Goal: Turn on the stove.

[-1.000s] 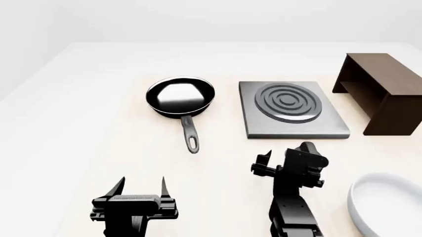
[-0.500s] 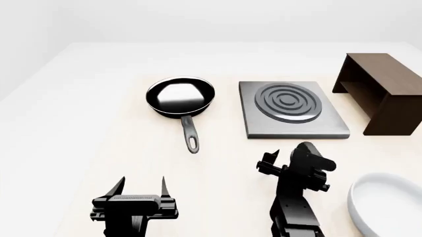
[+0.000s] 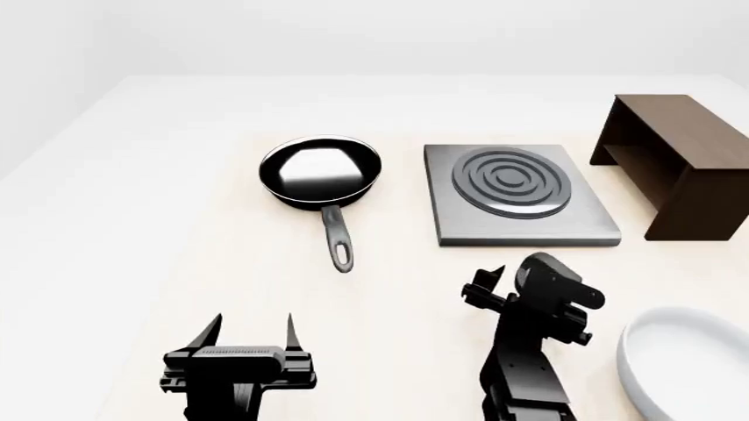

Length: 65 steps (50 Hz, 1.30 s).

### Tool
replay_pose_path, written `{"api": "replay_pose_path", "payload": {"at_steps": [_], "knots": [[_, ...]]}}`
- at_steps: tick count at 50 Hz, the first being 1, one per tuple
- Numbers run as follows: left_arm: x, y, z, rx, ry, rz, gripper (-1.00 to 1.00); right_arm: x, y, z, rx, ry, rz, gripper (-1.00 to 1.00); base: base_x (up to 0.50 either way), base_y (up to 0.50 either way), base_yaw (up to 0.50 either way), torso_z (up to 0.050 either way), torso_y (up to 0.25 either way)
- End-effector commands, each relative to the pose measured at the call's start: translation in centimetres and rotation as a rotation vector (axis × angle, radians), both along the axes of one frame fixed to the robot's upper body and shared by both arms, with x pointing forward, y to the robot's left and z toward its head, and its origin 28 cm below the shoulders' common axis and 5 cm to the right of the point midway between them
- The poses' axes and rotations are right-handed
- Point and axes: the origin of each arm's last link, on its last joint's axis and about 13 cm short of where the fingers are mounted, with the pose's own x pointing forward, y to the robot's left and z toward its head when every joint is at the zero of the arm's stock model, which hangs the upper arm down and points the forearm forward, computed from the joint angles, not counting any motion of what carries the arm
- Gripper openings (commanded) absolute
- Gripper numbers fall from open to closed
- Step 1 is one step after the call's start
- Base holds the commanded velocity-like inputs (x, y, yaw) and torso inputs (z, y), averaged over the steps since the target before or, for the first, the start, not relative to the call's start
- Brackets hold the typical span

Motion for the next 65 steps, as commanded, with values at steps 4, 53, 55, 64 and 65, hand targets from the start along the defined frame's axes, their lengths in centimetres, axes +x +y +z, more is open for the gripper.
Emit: {"api": "replay_pose_path", "payload": {"at_steps": [4, 53, 55, 64, 65], "knots": [[-0.01, -0.03, 0.05, 0.0, 0.0, 0.0, 1.0, 0.06, -0.06, 0.0, 0.006, -0.002, -0.017, 1.0, 0.0, 0.0, 0.0, 0.0, 0.0], [0.02, -0.01, 0.0, 0.0, 0.0, 0.0, 1.0, 0.55, -0.74, 0.44, 0.043, -0.021, -0.14, 1.0, 0.0, 0.0, 0.0, 0.0, 0.0], [0.02, 0.0, 0.01, 0.0, 0.0, 0.0, 1.0, 0.59, -0.72, 0.41, 0.044, -0.02, -0.14, 1.0, 0.0, 0.0, 0.0, 0.0, 0.0], [0.02, -0.03, 0.03, 0.001, 0.0, -0.001, 1.0, 0.26, -0.71, 0.29, 0.04, -0.02, -0.128, 1.0, 0.0, 0.0, 0.0, 0.0, 0.0], [0.02, -0.01, -0.03, 0.001, 0.0, -0.001, 1.0, 0.36, -0.6, 0.33, 0.041, -0.02, -0.123, 1.0, 0.0, 0.0, 0.0, 0.0, 0.0]]}}
